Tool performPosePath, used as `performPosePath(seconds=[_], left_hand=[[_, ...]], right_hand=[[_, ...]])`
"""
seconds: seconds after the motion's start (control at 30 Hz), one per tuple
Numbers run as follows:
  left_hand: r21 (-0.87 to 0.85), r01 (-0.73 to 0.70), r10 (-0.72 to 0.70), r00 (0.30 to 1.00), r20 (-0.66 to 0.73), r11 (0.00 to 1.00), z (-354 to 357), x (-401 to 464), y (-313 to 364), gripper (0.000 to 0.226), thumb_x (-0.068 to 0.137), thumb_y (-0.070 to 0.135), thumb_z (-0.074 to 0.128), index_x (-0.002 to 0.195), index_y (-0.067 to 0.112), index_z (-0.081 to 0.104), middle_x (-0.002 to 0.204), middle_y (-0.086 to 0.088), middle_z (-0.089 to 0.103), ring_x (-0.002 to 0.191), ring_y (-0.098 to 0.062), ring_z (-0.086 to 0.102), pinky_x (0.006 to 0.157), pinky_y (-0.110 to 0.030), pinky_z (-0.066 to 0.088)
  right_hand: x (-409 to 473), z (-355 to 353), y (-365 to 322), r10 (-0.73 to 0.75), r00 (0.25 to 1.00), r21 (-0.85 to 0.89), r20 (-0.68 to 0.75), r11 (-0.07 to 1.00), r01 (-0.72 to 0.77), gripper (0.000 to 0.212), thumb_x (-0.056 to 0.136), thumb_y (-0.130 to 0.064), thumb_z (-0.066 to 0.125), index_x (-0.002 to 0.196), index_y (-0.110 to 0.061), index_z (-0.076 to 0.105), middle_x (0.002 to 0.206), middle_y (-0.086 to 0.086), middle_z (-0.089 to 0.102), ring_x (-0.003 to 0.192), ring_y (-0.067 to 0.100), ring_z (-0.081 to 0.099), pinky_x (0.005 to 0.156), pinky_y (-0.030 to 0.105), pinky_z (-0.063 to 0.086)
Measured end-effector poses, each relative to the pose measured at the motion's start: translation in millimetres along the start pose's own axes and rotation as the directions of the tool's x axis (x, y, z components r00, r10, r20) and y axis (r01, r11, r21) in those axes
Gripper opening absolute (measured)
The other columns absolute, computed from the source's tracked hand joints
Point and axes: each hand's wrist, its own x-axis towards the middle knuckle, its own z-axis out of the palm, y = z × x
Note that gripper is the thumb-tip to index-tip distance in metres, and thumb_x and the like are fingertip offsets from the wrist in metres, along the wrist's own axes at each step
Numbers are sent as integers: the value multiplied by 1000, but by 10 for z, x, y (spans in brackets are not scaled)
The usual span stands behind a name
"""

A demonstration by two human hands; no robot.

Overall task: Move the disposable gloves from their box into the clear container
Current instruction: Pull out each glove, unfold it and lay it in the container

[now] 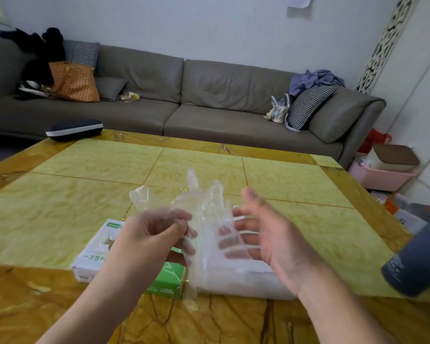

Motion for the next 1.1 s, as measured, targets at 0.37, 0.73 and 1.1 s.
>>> performPosePath(seconds=[0.37,0.73,1.1], left_hand=[[27,3,-6,993,119,1000,-56,-18,73,27,99,-4,59,114,12,74,87,-23,75,65,-31,65,58,-37,59],[-51,75,-70,992,101,996,-50,29,19,24,102,7,55,104,5,79,88,-27,74,59,-29,66,53,-37,60],[44,-74,69,990,120,996,206,-112,-14,29,100,3,58,127,13,64,99,-2,79,76,-36,75,64,-41,64]], right_hand=[[95,-22,57,-173,903,57,-394,976,212,36,107,-22,59,88,2,77,65,12,66,54,21,60,49,32,47],[49,-114,55,-189,923,8,-336,979,203,41,107,-37,56,89,-9,79,57,7,53,43,22,37,44,31,27],[48,-398,-32,-38,908,146,-417,983,108,11,99,-3,65,96,5,73,66,9,66,58,19,65,54,34,55]])
